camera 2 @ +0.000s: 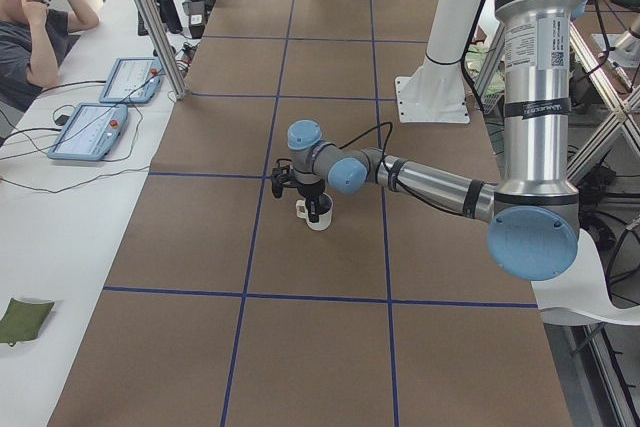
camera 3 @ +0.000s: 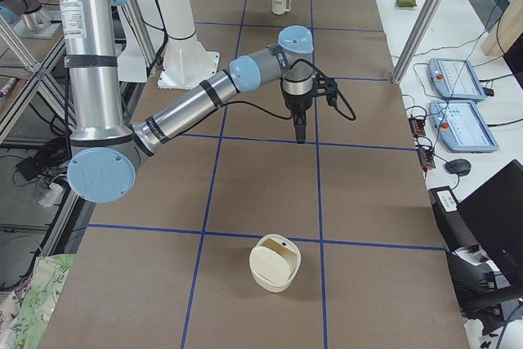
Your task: Left arm hands cup to right arm to dump lemon
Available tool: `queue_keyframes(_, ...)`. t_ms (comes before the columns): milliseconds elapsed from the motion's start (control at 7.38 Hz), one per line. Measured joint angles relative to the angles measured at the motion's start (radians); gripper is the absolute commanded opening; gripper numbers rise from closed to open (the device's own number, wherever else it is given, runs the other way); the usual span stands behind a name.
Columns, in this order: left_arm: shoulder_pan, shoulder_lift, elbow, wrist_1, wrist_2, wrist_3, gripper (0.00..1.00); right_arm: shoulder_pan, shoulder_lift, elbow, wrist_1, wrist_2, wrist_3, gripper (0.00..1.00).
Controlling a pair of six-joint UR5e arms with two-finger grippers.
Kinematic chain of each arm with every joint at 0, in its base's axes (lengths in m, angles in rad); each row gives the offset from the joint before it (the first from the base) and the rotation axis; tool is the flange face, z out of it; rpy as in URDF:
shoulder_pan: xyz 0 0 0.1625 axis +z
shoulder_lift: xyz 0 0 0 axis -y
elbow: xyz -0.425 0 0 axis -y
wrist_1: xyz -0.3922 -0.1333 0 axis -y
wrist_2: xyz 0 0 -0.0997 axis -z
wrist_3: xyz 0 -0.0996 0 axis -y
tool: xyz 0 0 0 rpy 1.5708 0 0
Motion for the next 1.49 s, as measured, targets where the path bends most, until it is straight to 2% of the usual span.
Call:
queue_keyframes(135, -0.019, -0.008, 0.002, 0.010, -0.004, 0.042, 1.00, 0.035, -0.017, -0.018, 0.004, 0.007, -0.084, 1.00)
queue_keyframes(271, -0.063, -0.036, -0.001, 0.071, -0.007, 0.133, 1.00, 0.070, -0.029, -0.038, 0.006, 0.023, -0.158, 1.00)
queue_keyframes(542, -0.198, -0.166, -0.014, 0.324, -0.008, 0.373, 1.00, 0.139, -0.058, -0.064, 0.008, 0.059, -0.286, 1.00)
queue_keyframes(677, -0.264, -0.218, -0.011, 0.411, -0.007, 0.496, 1.00, 0.157, -0.086, -0.069, 0.008, 0.066, -0.323, 1.00)
queue_keyframes(1083, -0.457, -0.263, 0.084, 0.457, -0.042, 0.851, 1.00, 0.213, -0.167, -0.116, 0.030, 0.114, -0.423, 1.00)
queue_keyframes(1354, -0.559, -0.258, 0.158, 0.450, -0.141, 0.935, 1.00, 0.246, -0.231, -0.181, 0.172, 0.163, -0.443, 1.00)
queue_keyframes(1490, -0.576, -0.247, 0.182, 0.442, -0.159, 0.943, 1.00, 0.252, -0.250, -0.203, 0.219, 0.169, -0.441, 1.00)
